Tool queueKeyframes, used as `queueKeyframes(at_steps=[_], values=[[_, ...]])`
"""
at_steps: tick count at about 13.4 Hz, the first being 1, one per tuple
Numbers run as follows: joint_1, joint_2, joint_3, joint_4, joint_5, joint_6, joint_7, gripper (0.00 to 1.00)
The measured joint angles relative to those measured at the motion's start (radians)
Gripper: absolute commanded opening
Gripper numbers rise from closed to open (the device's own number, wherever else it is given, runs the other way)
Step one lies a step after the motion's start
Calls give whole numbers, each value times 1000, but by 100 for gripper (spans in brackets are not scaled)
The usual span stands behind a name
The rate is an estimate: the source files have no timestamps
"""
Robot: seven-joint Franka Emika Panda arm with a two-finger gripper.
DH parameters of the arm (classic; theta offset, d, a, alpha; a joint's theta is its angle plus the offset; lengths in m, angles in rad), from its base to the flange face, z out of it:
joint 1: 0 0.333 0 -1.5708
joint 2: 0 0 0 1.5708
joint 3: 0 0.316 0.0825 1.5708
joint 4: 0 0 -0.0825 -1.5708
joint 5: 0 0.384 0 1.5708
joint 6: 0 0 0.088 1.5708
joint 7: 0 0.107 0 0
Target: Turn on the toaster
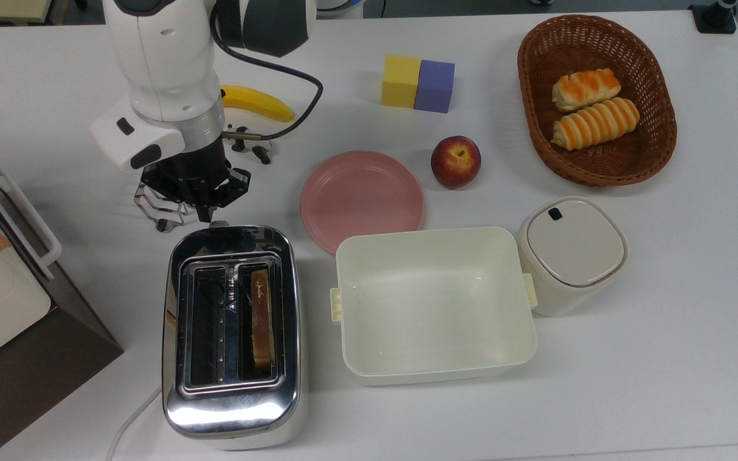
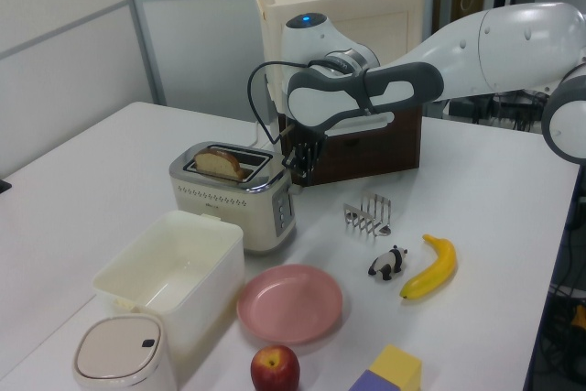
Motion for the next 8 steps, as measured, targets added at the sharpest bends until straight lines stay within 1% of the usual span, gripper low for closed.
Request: queueKeyframes(at_steps=[8], values=[[4, 8, 5, 0, 0, 37, -16, 0]])
